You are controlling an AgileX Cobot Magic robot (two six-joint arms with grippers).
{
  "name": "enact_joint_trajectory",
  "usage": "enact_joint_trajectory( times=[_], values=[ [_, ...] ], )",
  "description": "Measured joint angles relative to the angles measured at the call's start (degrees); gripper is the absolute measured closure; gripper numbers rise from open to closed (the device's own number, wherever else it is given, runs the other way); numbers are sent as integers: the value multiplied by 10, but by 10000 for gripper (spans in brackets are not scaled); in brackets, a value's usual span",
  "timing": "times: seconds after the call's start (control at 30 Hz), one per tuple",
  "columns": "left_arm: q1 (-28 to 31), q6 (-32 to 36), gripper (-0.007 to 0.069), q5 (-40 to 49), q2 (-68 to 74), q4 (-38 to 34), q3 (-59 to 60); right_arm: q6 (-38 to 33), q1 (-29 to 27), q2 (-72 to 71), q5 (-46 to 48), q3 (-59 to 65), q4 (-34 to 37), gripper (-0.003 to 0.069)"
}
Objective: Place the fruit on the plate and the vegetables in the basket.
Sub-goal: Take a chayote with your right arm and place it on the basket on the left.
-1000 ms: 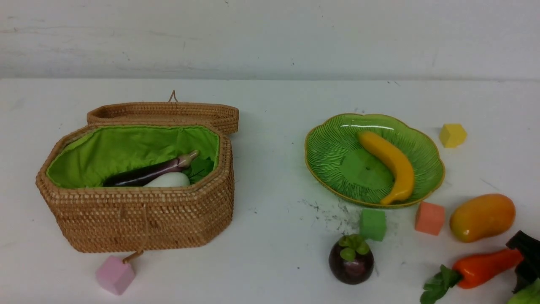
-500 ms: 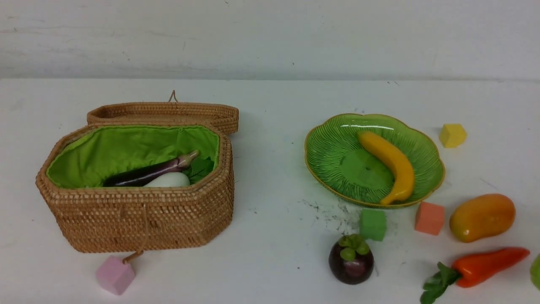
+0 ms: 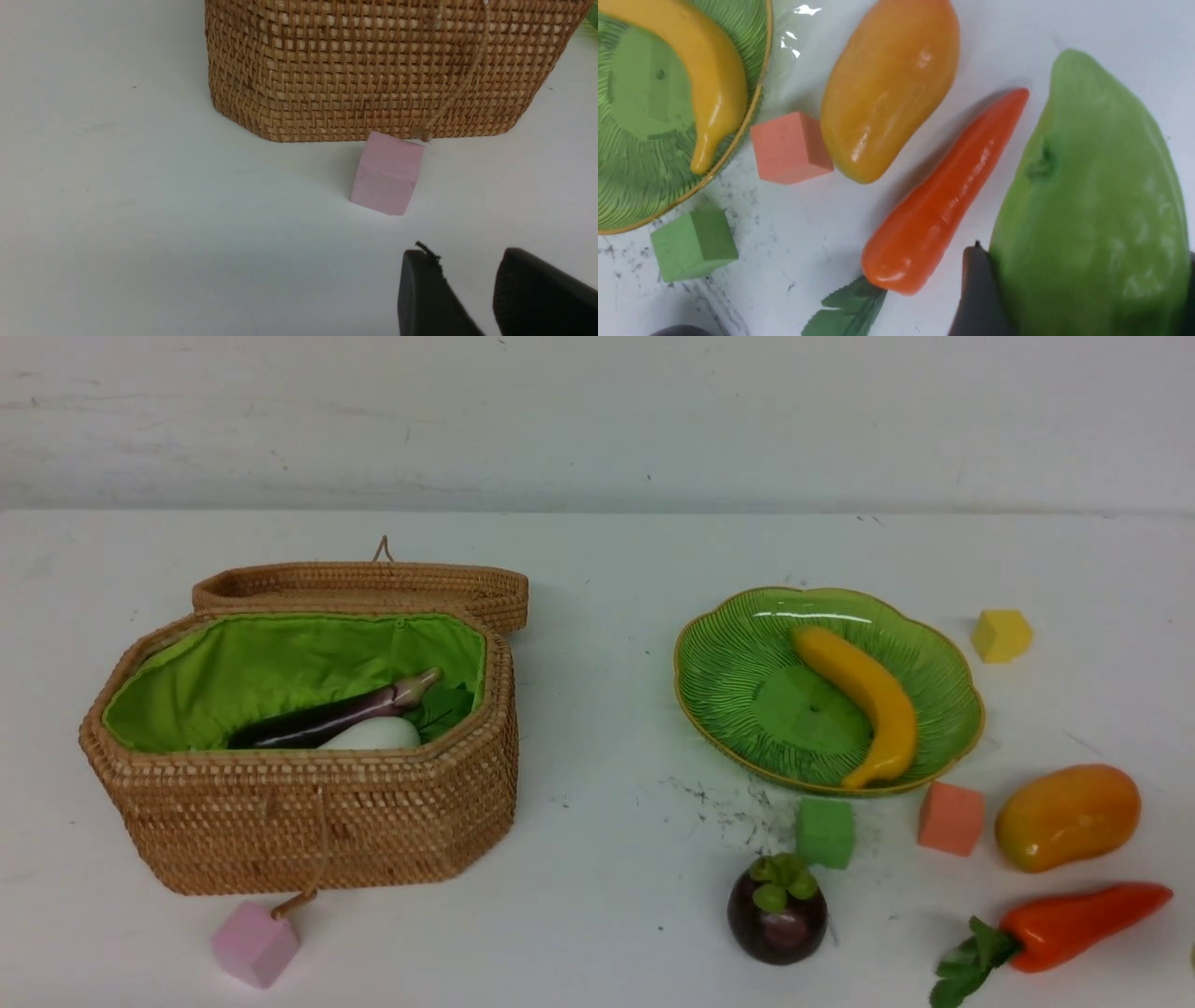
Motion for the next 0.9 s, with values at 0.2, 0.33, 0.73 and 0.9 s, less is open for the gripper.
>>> enact_joint_trajectory(
  times=[0.2,0.33,0.73,0.9],
  values=[
    [0,0,402,0,0,0,0,-54,0,1,15,-7,14,212],
    [0,0,398,0,0,0,0,-166,0,5,44,-48,90,212],
    [0,0,386,0,0,0,0,-725,77,161,90,-216,619,212],
    [0,0,386,0,0,0,0,-818,173,296,90,-339,697,212]
  ],
)
